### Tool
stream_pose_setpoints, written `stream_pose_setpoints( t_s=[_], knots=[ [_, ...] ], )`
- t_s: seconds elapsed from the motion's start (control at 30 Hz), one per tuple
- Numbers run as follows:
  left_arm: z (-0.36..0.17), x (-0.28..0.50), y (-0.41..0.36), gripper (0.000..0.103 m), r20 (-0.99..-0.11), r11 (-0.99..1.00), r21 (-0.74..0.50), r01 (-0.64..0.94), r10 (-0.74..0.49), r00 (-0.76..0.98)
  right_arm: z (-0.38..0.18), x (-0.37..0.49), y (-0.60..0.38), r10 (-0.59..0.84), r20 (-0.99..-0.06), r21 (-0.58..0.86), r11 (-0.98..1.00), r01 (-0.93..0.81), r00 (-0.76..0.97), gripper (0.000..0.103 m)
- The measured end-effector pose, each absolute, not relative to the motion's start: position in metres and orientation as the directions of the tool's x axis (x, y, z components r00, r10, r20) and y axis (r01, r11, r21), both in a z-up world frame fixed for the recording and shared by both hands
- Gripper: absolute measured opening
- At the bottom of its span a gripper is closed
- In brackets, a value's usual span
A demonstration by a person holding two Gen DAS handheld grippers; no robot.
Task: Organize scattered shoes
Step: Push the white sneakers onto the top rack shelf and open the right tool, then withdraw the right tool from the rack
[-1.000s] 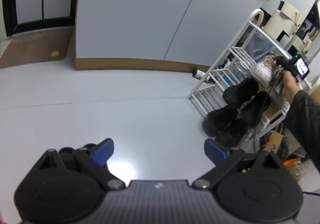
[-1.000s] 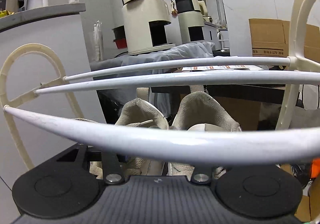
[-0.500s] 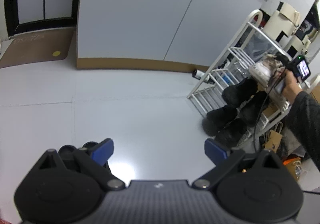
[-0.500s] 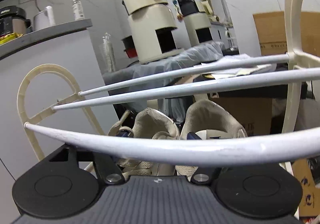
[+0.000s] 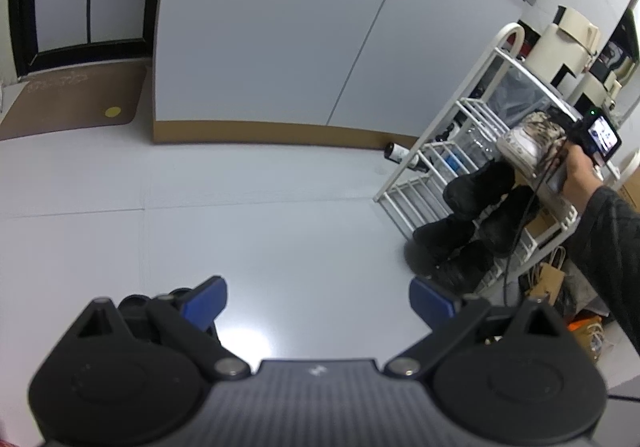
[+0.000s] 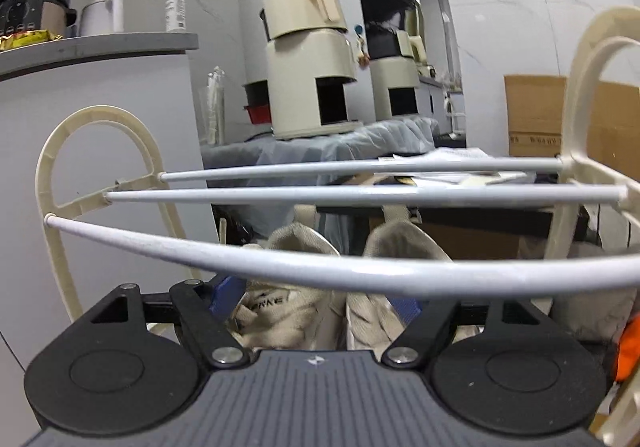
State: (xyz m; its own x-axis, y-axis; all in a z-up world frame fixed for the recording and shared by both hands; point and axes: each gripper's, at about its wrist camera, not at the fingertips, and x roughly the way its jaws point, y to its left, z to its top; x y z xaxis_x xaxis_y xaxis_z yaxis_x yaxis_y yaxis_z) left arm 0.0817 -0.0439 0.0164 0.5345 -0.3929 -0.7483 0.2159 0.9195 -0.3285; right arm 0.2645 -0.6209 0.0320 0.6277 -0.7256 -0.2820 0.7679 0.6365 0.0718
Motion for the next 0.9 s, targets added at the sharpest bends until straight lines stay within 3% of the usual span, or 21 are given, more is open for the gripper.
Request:
stream_pose_setpoints(
  t_s=[0.43, 0.9],
  knots=[
    [-0.001, 0.08, -0.038, 0.099, -0.81, 0.938, -0.315, 0.144, -0.345, 0.474, 0.054, 0.224, -0.582, -0.689, -0.374, 0.162, 0.611, 0.775, 0.621, 0.085],
    [-0.016, 0.069, -0.044, 0.099, -0.859, 0.962, -0.264, 0.064, -0.265, 0.438, 0.113, 0.158, -0.503, -0.626, -0.376, 0.157, 0.684, 0.712, 0.683, 0.086]
  ],
)
